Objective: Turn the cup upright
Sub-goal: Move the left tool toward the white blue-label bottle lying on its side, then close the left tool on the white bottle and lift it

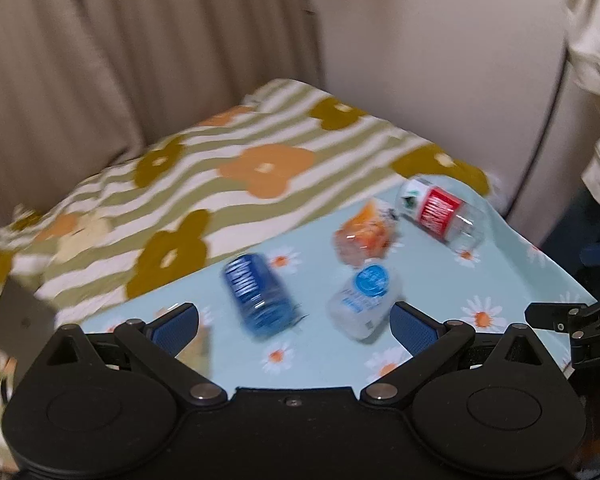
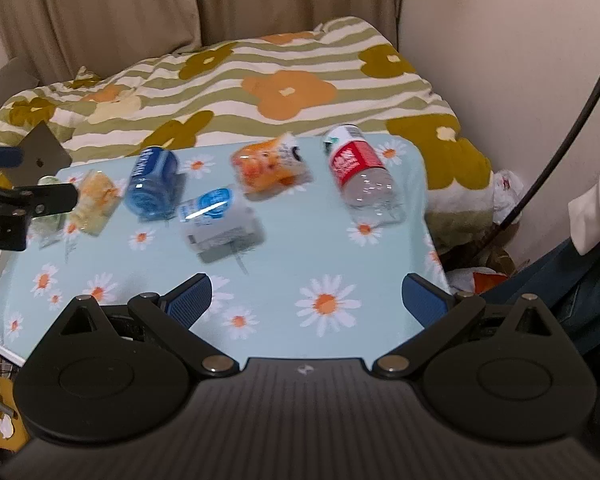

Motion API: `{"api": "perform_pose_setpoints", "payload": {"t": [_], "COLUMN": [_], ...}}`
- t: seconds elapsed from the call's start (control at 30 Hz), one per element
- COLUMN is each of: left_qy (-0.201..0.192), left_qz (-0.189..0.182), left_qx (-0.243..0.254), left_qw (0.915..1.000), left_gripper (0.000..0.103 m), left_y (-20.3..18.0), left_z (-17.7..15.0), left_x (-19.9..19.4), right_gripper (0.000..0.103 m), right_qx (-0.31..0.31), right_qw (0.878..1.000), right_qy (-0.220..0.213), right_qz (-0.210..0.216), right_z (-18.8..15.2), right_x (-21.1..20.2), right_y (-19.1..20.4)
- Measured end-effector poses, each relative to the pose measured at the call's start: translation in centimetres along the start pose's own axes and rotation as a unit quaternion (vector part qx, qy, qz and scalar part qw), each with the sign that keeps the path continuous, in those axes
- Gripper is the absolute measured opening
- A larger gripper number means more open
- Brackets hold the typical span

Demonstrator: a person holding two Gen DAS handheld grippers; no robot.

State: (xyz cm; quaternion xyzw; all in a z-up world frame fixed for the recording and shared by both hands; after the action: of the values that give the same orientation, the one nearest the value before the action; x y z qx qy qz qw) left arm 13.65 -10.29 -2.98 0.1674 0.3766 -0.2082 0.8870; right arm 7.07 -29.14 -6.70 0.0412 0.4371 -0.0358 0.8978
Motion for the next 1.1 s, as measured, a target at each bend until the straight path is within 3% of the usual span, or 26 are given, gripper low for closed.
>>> {"api": "perform_pose_setpoints", "payload": {"t": [0.23,0.53,0.7,0.8,0.87,1.1], "left_qy": [0.052,0.144,0.164,0.173,0.179,0.174], "left_qz": [-0.041,-0.070,-0.069,-0.065,-0.065,-0.058], "left_qx": [0.079,0.157,0.180,0.194,0.195,0.197], "left_qw": [0.9946,0.9746,0.9674,0.9633,0.9620,0.9630], "left_gripper": [0.103,0.098,0.095,0.085,0.070,0.067], "left_y": [-3.2,-6.1,-6.6,-6.9,-7.0,-6.8], "left_z": [2.2,1.3,0.4,0.1,-0.2,-0.4], "left_x": [7.4,15.7,18.0,19.1,19.4,19.2], "right_gripper": [0.103,0.103,0.103,0.103,0.103,0.103], "right_qx": [0.039,0.063,0.053,0.060,0.060,0.055], "right_qw": [0.999,0.994,0.993,0.992,0.991,0.991], "right_qy": [0.032,0.082,0.100,0.108,0.112,0.114], "right_qz": [-0.004,0.018,0.027,0.033,0.034,0.040], "right_z": [0.2,-0.3,-0.5,-0.6,-0.6,-0.3], "right_x": [3.3,7.1,8.5,9.1,9.4,9.8], "right_y": [-3.8,-6.5,-6.4,-6.6,-6.7,-6.5]}}
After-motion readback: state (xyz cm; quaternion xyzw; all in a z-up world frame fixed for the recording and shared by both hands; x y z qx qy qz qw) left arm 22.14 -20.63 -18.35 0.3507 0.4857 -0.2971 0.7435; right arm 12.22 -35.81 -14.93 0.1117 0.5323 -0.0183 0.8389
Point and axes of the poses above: each gripper's, at about its wrist camera, not at the fingertips, and x roughly the way its jaws point, y to its left, z to its top, the point moved 5 cm from there along x, roughly the way its jaws point, and after that the axes turned 3 degrees about -z, right-handed, at the moved point
